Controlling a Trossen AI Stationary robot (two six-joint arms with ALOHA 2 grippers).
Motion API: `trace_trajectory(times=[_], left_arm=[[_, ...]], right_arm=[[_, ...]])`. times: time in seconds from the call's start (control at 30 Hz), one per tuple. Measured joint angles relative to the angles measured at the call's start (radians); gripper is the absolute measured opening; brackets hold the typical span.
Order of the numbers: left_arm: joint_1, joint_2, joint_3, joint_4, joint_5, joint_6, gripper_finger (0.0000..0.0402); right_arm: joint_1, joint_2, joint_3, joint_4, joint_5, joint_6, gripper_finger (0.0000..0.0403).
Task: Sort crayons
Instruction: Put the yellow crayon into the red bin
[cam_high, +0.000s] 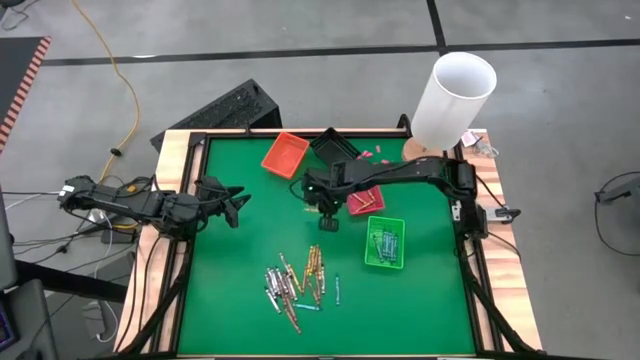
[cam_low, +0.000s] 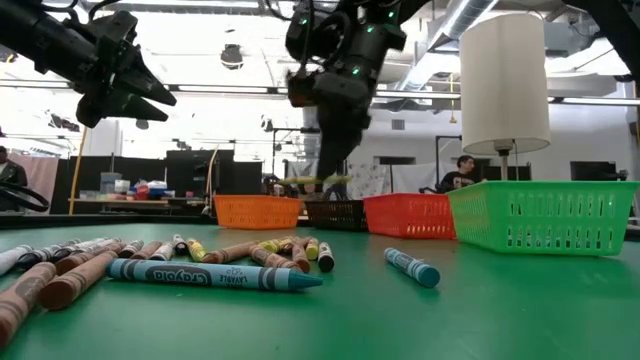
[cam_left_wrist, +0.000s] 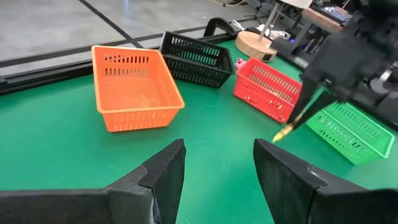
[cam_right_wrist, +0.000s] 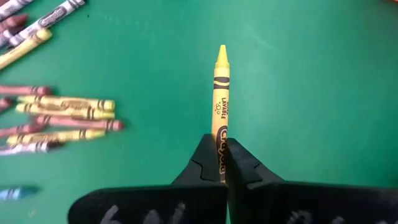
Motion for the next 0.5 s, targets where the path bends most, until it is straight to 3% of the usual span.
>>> trace_trajectory(times=[0.23, 0.5], left_arm=[[0.000, 0.000, 0.000, -0.007, -0.004, -0.027, 0.0180], [0.000, 0.000, 0.000, -0.014, -0.004, -0.030, 0.0180]], right_arm=[[-0.052, -0.117, 0.000, -0.088, 0.023, -0.007, 0.0006], [-0.091, -0.251, 0.001, -0.190, 0.292, 0.066, 0.0006]])
